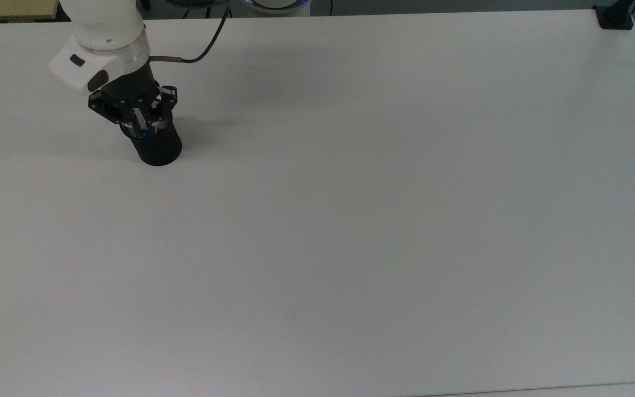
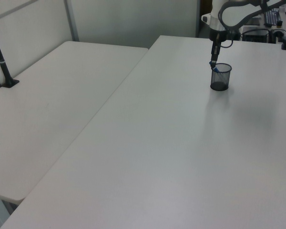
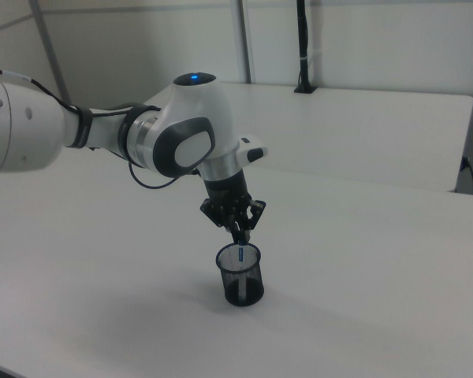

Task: Remove the marker
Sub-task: 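Close the gripper on the blue-capped marker's top end, then lift the marker straight up out of the mesh cup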

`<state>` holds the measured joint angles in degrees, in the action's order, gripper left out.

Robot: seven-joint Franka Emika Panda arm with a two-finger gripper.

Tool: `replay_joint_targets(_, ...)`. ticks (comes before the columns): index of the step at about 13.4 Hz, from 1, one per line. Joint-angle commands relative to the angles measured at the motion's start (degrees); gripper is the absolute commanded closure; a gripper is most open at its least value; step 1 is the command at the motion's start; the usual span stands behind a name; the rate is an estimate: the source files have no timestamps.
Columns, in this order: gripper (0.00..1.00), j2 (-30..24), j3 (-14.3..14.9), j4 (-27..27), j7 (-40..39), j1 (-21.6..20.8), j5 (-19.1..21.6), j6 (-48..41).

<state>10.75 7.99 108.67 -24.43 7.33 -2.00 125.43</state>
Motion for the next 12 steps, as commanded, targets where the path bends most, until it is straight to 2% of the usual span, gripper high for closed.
replay_joint_targets(1, 1.0, -0.47, 0.01, 0.67, 0.52, 0.05, 1.04, 1.22)
replay_joint_targets(5, 1.0, -3.71, 0.01, -0.73, 0.61, 0.23, 1.12, -1.31)
replay_joint_targets(7, 1.0, -5.47, 0.19, -6.5, 0.61, 0.23, 1.47, -10.07)
replay_joint_targets(8, 1.0, -6.53, 0.45, -10.11, 0.52, 0.23, 2.87, -13.77)
replay_joint_targets(11, 1.0, -8.38, 0.63, -16.01, 0.52, 0.05, 9.01, -20.2)
replay_joint_targets(12, 1.0, -8.29, 0.54, -17.17, 0.52, -0.38, 9.47, -24.66)
